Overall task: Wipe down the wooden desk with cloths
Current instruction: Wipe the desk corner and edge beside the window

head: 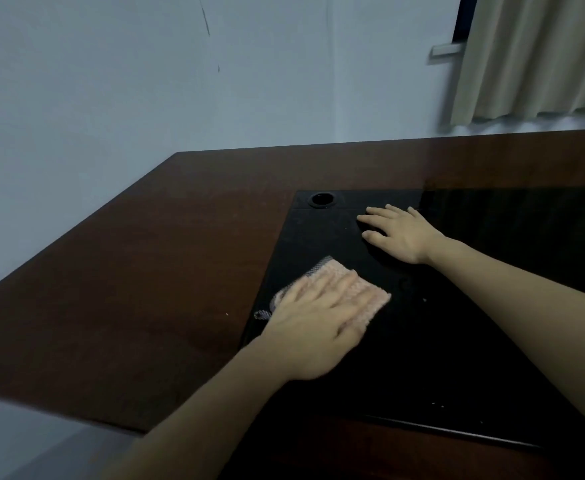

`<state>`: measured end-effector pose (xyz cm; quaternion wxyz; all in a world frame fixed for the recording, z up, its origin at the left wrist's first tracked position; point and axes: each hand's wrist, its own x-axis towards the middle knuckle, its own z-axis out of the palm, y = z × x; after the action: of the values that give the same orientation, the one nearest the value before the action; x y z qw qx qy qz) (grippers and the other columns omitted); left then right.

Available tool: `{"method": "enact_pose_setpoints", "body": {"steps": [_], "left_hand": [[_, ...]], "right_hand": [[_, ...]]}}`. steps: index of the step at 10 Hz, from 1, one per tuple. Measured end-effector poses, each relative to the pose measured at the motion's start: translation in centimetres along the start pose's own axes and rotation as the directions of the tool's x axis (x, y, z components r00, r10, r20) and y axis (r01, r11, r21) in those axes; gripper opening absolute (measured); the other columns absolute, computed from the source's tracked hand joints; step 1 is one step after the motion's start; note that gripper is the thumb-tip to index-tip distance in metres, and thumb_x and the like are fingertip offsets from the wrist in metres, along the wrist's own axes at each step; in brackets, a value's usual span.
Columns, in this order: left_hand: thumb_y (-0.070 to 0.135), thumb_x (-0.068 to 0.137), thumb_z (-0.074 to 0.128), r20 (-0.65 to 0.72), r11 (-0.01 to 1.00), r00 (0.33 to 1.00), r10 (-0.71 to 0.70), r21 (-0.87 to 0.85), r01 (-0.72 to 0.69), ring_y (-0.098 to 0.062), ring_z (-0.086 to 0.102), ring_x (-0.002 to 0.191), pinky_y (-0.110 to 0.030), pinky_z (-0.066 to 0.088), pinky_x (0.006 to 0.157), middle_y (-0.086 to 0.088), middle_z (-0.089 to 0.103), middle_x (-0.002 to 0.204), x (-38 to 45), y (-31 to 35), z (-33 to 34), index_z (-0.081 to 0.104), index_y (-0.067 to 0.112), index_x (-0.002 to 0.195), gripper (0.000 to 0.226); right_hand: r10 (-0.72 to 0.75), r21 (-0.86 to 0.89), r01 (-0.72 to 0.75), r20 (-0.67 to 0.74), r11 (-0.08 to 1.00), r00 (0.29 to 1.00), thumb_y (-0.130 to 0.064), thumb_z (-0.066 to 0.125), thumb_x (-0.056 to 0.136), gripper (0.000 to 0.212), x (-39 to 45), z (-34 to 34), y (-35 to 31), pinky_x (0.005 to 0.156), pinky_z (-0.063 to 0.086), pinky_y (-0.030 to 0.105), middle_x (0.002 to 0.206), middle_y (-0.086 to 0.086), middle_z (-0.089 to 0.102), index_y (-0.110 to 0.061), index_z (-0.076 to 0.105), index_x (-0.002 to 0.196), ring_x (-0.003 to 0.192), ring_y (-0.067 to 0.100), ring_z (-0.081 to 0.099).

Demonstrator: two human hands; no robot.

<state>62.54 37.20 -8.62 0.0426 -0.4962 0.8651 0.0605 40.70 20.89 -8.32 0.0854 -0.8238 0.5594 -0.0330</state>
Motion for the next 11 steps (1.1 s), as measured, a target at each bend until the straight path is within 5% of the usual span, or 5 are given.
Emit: {"method": "enact_pose_setpoints", "body": {"steps": [2,5,8,9,11], "left_hand": [[0.075,0.082,-0.025,0.008,0.998,0.998,-0.057,-0.026,0.057,-0.006,-0.021,0.152,-0.045,0.0,0.126,0.025,-0.013,0.166,-1.8,-4.9,-1.2,-0.018,0.061,0.149,0.069],[0.059,0.105,0.007,0.05,0.907,0.91,-0.412,-0.073,0.415,-0.012,-0.013,0.155,-0.044,-0.003,0.125,0.018,-0.016,0.167,2.9,-8.7,-2.1,-0.006,0.052,0.157,0.054],[0.056,0.104,0.003,-0.036,0.995,0.995,0.092,0.043,-0.09,-0.008,-0.016,0.154,-0.041,-0.002,0.125,0.02,-0.009,0.168,0.4,0.5,-0.1,-0.006,0.05,0.158,0.055],[0.057,0.103,-0.005,-0.023,0.998,0.999,0.042,0.057,-0.04,0.002,-0.028,0.147,-0.029,-0.013,0.122,0.028,-0.015,0.164,-0.6,-2.5,-0.9,-0.013,0.057,0.153,0.051],[0.06,0.103,0.003,0.04,0.946,0.946,-0.321,-0.028,0.322,-0.01,-0.017,0.154,-0.043,-0.001,0.126,0.019,-0.016,0.167,2.7,-7.3,-1.6,-0.012,0.054,0.154,0.053]], "right_hand": [[-0.009,0.01,0.009,-0.014,1.0,1.0,-0.053,0.029,0.107,0.055,0.1,0.1,0.2,0.124,0.004,0.054,0.169,-0.007,0.016,-0.036,0.027,0.159,0.156,0.024,0.009],[-0.017,0.038,0.018,-0.034,0.999,0.999,-0.054,0.032,0.105,0.055,0.1,0.1,0.3,0.123,0.003,0.056,0.168,-0.008,0.019,-0.037,0.031,0.157,0.156,0.024,0.01],[0.017,0.179,0.0,-0.089,0.984,0.996,-0.048,0.044,0.105,0.05,-0.4,-1.7,1.2,0.12,0.005,0.063,0.163,-0.006,0.035,-0.03,0.043,0.152,0.154,0.025,0.018],[0.036,0.136,-0.021,-0.112,0.991,0.993,-0.048,0.044,0.105,0.051,-2.0,-2.9,3.3,0.12,0.005,0.063,0.162,-0.006,0.035,-0.031,0.042,0.152,0.154,0.025,0.018],[0.111,-0.04,-0.111,0.001,0.993,0.994,-0.057,0.038,0.103,0.057,-5.6,-3.1,8.4,0.121,0.003,0.065,0.167,-0.007,0.022,-0.038,0.032,0.156,0.156,0.026,0.011]]}}
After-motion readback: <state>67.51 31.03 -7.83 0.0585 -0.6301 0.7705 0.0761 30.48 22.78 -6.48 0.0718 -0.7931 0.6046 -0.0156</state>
